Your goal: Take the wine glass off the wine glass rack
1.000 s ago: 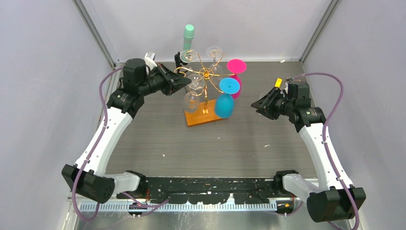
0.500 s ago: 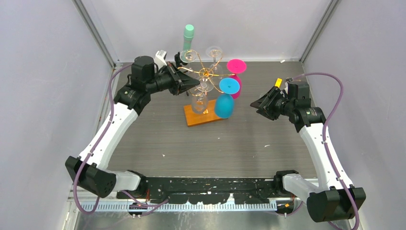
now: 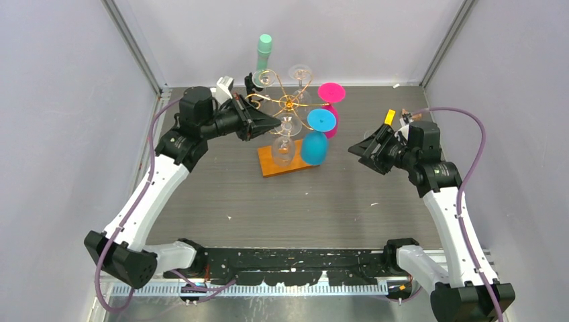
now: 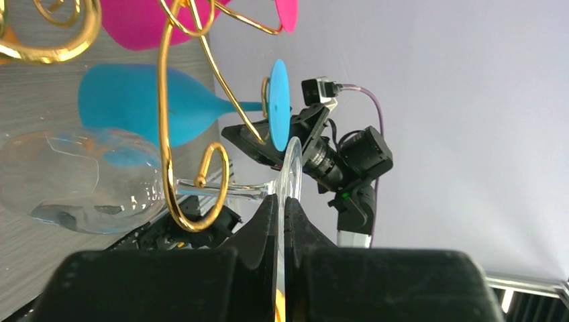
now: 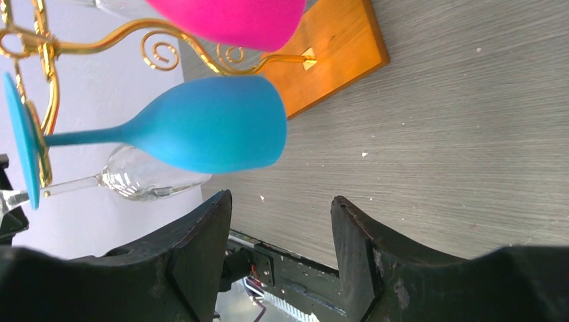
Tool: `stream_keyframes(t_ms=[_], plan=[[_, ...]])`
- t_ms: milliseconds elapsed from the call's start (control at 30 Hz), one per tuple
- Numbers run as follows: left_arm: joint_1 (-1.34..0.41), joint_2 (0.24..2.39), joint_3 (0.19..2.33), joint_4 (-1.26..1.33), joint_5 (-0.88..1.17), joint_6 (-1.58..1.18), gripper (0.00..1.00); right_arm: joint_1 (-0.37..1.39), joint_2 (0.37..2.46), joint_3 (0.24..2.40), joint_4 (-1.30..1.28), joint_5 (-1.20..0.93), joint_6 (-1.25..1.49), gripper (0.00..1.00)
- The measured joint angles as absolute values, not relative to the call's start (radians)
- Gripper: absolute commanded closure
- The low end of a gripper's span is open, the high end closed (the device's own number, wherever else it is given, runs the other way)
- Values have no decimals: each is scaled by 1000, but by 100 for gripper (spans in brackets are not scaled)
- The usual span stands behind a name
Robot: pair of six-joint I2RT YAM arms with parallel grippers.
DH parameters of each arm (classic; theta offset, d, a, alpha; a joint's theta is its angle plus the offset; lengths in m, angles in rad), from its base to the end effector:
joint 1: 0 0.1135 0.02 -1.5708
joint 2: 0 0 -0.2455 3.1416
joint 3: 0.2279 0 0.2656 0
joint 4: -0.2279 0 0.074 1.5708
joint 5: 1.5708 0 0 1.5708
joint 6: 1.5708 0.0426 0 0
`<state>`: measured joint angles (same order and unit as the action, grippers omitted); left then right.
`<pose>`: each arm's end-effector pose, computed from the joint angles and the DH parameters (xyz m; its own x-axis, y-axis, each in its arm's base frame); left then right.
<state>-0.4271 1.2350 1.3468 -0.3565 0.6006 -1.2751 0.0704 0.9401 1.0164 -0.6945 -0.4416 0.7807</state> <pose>0.2589 -0.1443 0.4073 -0.8686 -0.4718 -0.1518 0.0341 0.2486 -0.9680 0.2185 0.0337 0.3261 -0.7000 0.5885 -0.4046 0.1149 0.6520 0.7495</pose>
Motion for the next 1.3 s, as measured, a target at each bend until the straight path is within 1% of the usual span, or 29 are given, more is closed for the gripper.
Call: stream_keyframes(t_ms=[200,267,367,500,600,767,900,1000,1100,1133,1233,1300], plan=[[-433,1155,1293,-332,609,-1327,100,107,868,943,-584,-540,790,39],[-435,1124,1271,-328,612,-1343,100,180,838,920,-510,-559,801,39],[-439,1068,1230,-324,617,-1376,100,351,806,912,-413,-536,799,40],[-443,1003,1180,-321,632,-1418,100,610,805,925,-301,-433,749,40],[-445,979,1161,-320,641,-1444,100,727,845,948,-224,-362,697,40],[-445,957,1146,-318,650,-1480,100,814,920,989,-125,-272,610,40],[-445,941,1135,-313,658,-1510,100,844,981,1027,-73,-256,541,40],[-445,931,1119,-285,664,-1542,100,857,1017,1045,-30,-271,494,42],[-445,922,1100,-263,671,-1579,100,862,1043,1047,20,-308,458,49],[-445,921,1098,-260,672,-1590,100,863,1050,1047,34,-321,449,54],[-445,919,1098,-250,675,-1611,100,864,1074,1049,75,-357,437,62],[-445,918,1098,-240,675,-1623,100,865,1086,1053,95,-373,433,71]])
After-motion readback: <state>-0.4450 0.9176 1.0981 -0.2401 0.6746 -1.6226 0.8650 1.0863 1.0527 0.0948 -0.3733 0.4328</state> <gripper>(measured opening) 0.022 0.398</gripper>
